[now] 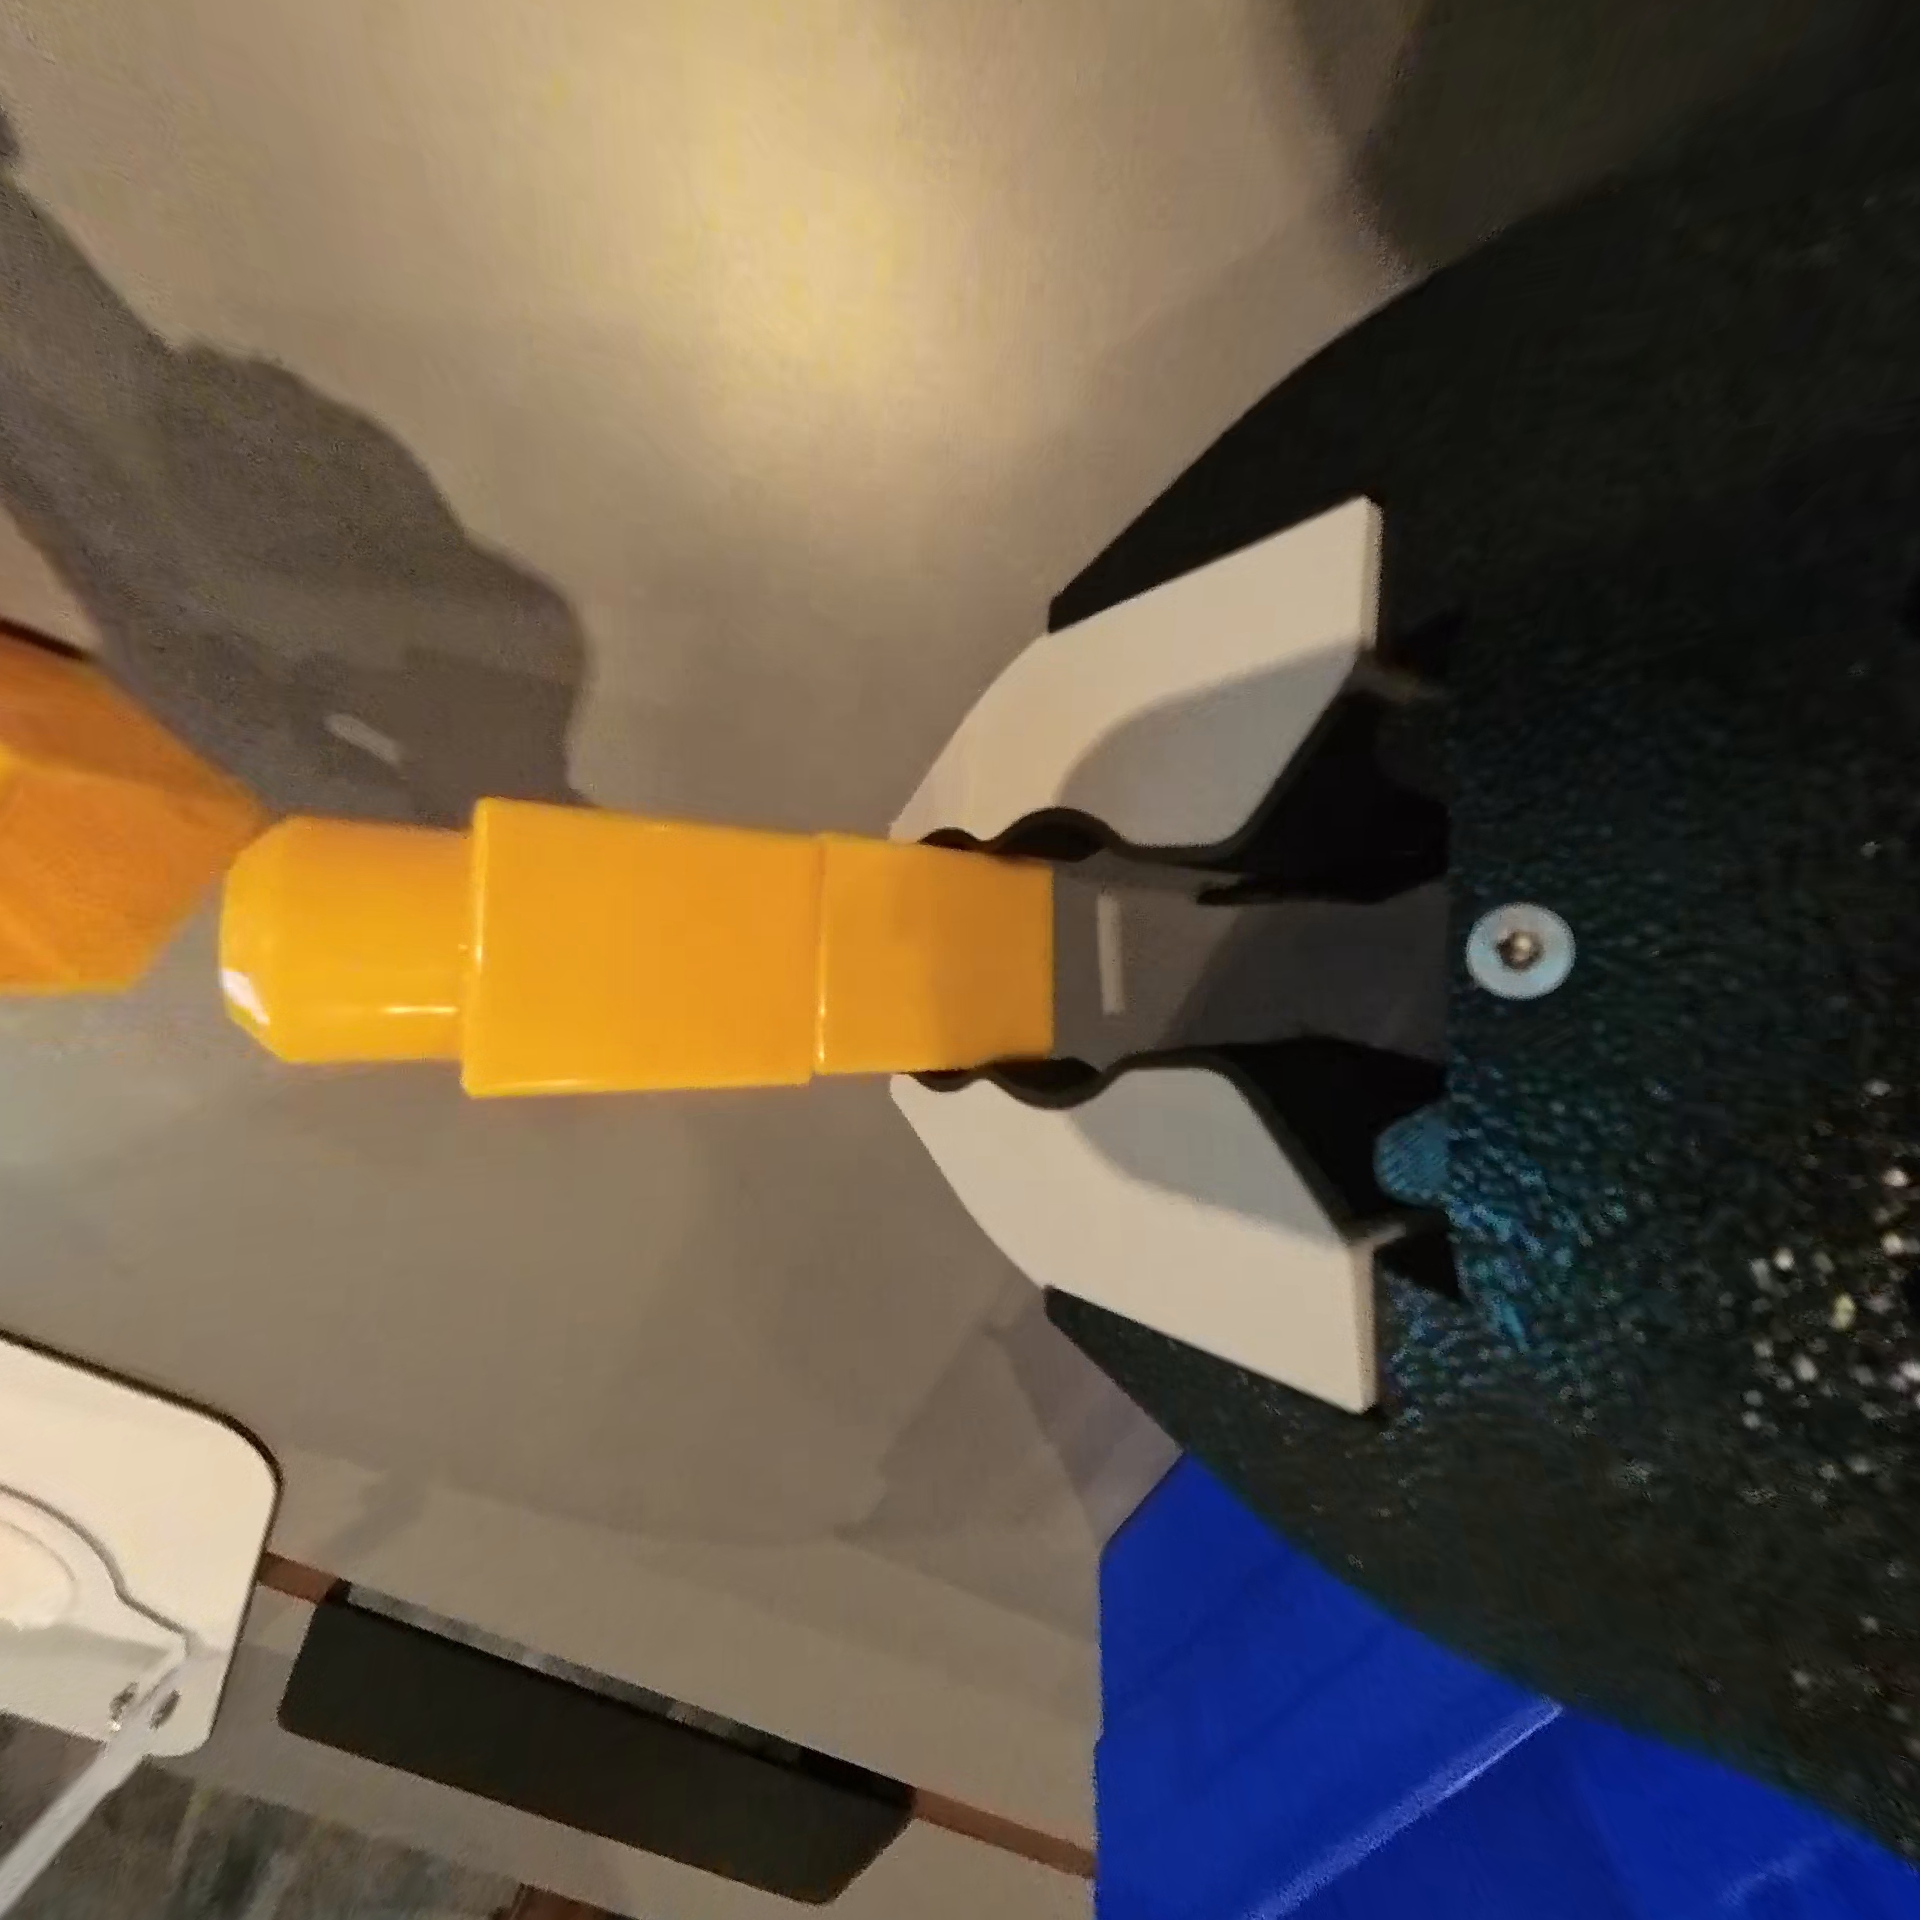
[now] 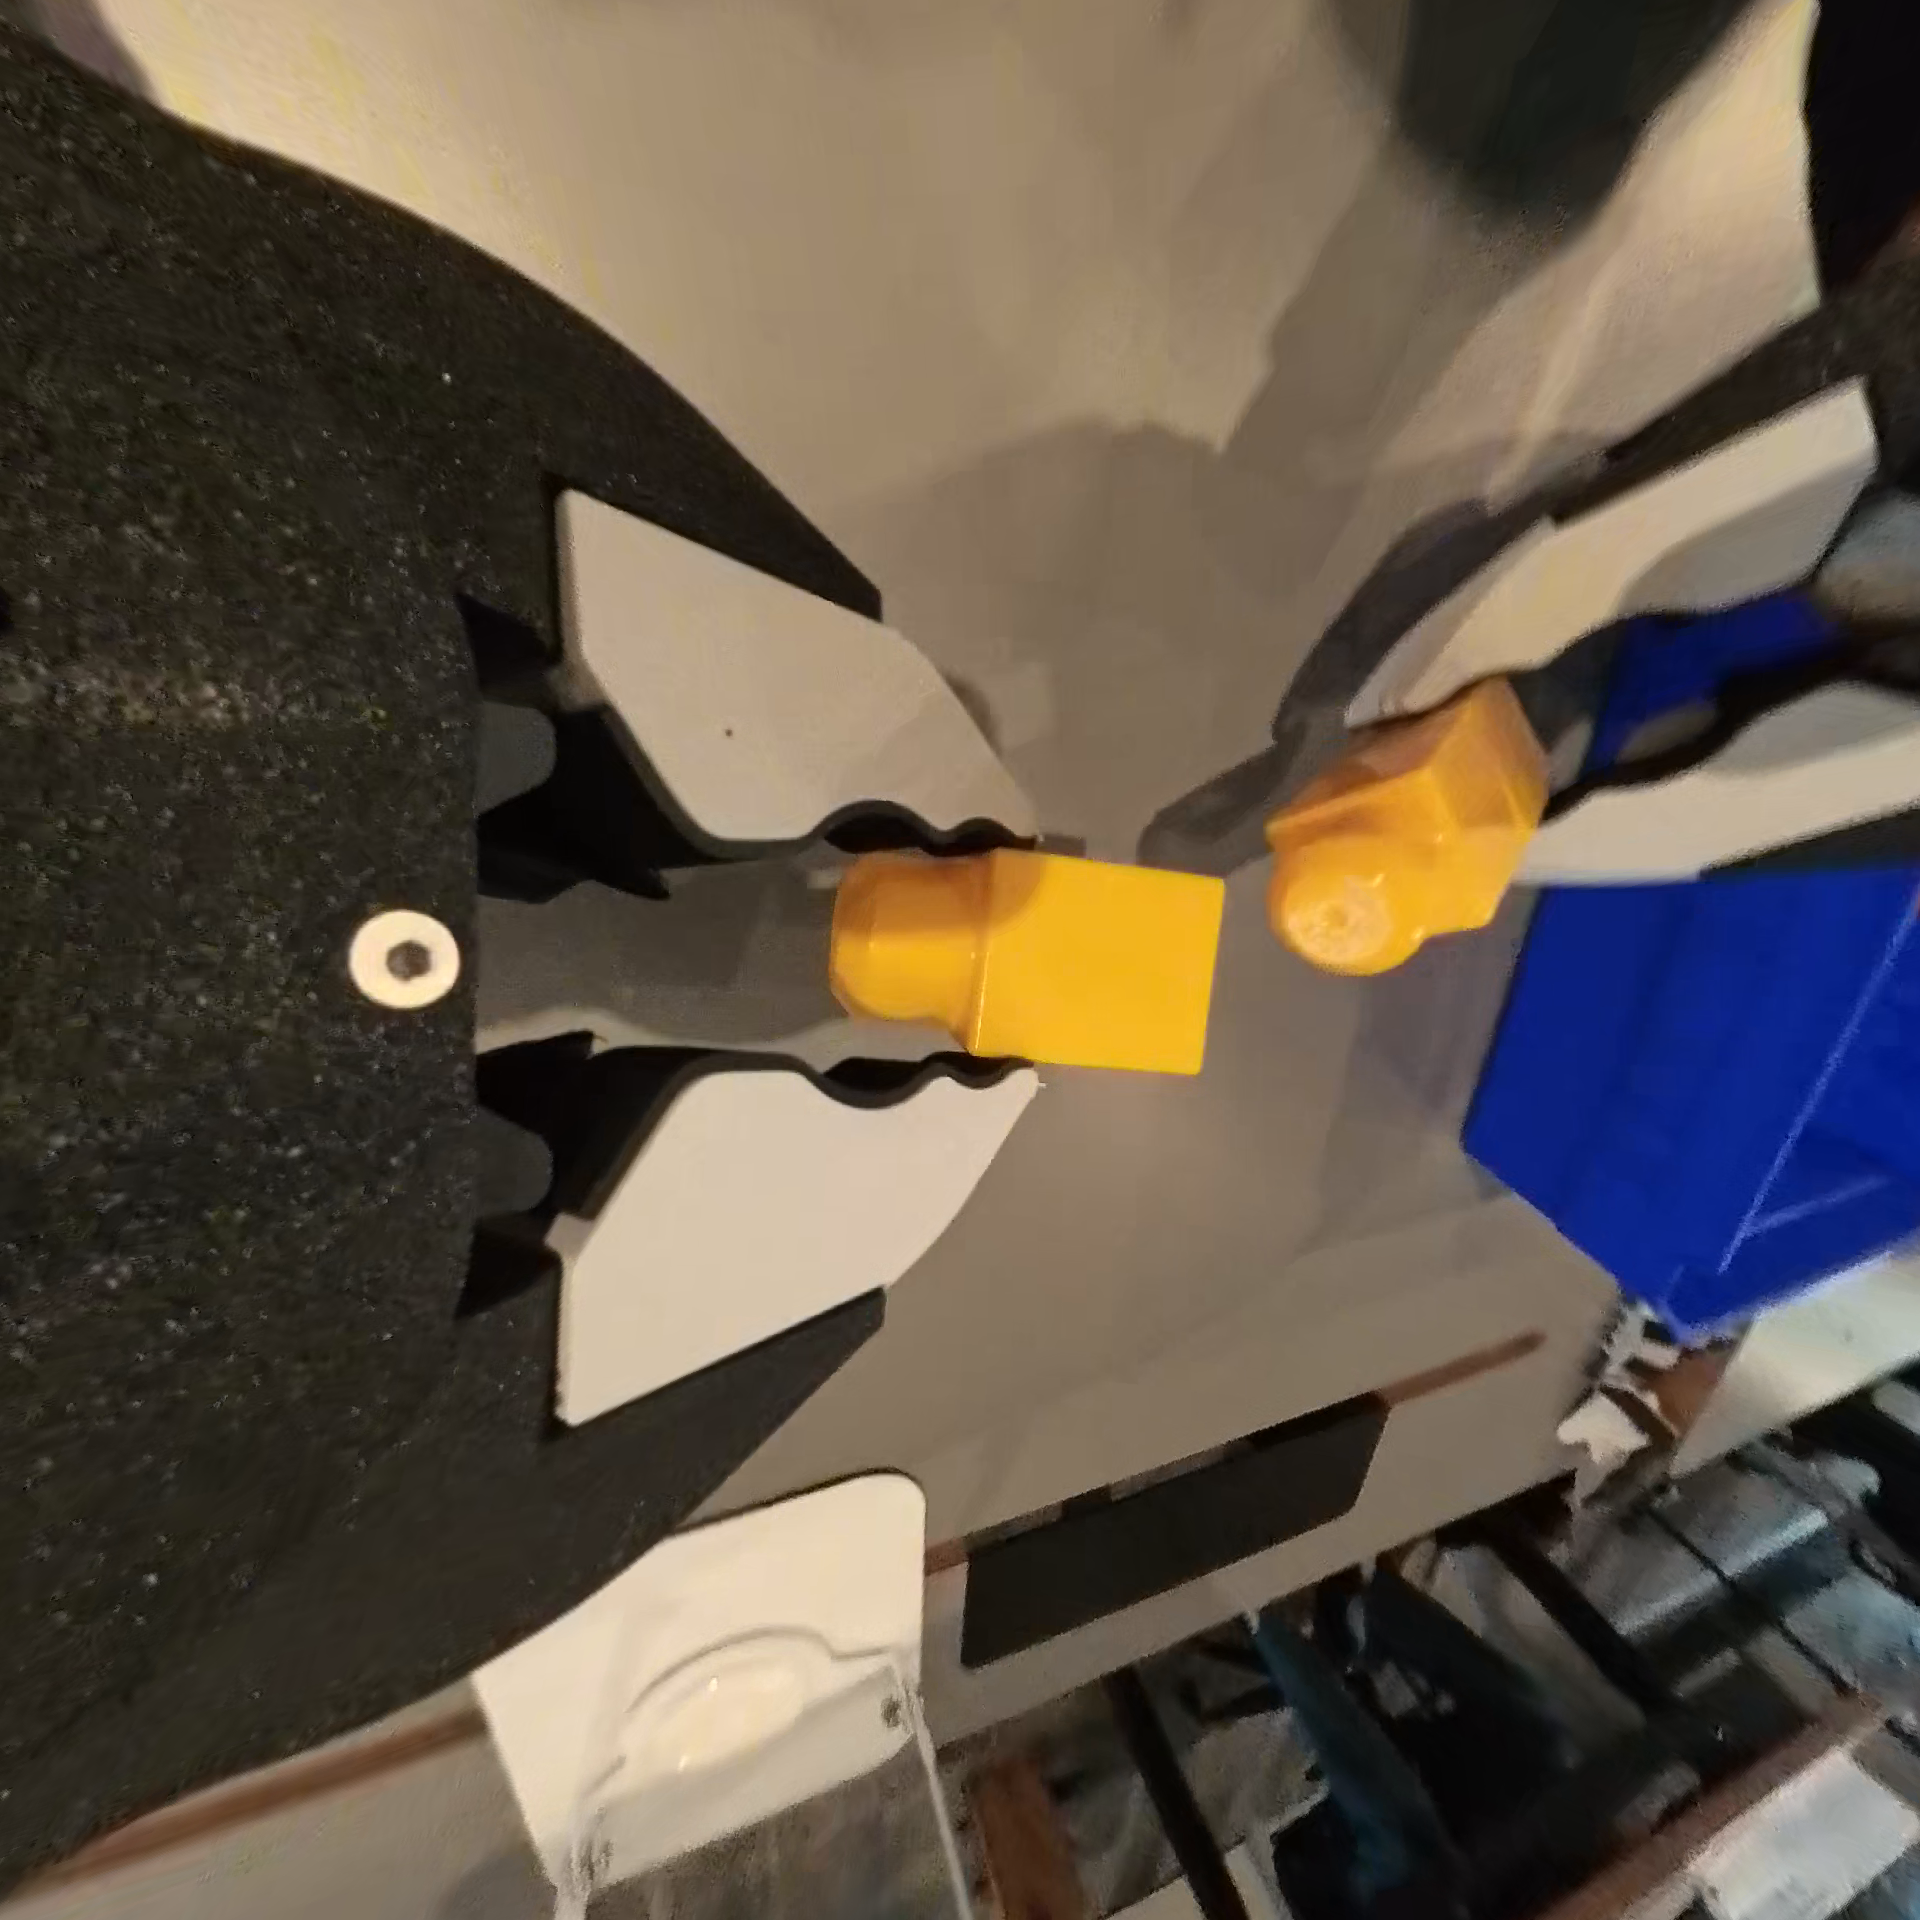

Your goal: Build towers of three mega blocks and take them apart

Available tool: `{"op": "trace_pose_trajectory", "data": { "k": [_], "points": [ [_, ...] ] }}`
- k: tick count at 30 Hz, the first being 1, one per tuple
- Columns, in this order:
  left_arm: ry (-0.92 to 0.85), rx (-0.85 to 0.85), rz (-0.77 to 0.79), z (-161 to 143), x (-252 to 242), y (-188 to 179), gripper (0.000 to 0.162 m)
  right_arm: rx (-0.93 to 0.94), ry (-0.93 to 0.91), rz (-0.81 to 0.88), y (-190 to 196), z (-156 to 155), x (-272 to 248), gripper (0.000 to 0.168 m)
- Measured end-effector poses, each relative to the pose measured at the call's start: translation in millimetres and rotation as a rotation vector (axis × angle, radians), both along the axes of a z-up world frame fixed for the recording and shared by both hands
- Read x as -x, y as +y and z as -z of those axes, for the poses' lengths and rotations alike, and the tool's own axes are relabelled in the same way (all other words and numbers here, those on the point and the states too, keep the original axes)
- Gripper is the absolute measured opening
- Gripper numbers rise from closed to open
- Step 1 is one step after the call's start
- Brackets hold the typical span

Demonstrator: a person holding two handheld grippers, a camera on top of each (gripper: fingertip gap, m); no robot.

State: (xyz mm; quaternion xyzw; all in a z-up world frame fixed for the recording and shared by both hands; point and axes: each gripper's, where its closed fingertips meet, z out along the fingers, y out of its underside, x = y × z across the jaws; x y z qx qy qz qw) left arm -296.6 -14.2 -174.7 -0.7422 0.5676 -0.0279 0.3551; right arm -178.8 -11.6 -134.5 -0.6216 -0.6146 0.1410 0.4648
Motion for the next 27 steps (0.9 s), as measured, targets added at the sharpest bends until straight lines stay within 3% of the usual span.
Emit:
{"op": "trace_pose_trajectory", "data": {
  "k": [1,11,21,27],
  "points": [
    [0.023,-0.007,0.018,1,-2,0,0.035,-0.016,-0.029,-0.018,-5,-5,-3,0.036],
    [0.161,-0.024,0.21,13,-39,-19,0.035,-0.034,-0.438,-0.141,-39,8,-14,0.036],
    [0.186,-0.113,0.273,6,-60,-23,0.034,-0.125,-0.51,-0.129,-47,5,-15,0.036],
    [0.155,-0.088,0.273,15,-68,-23,0.034,-0.074,-0.347,-0.14,-58,-7,2,0.043]
  ]
}}
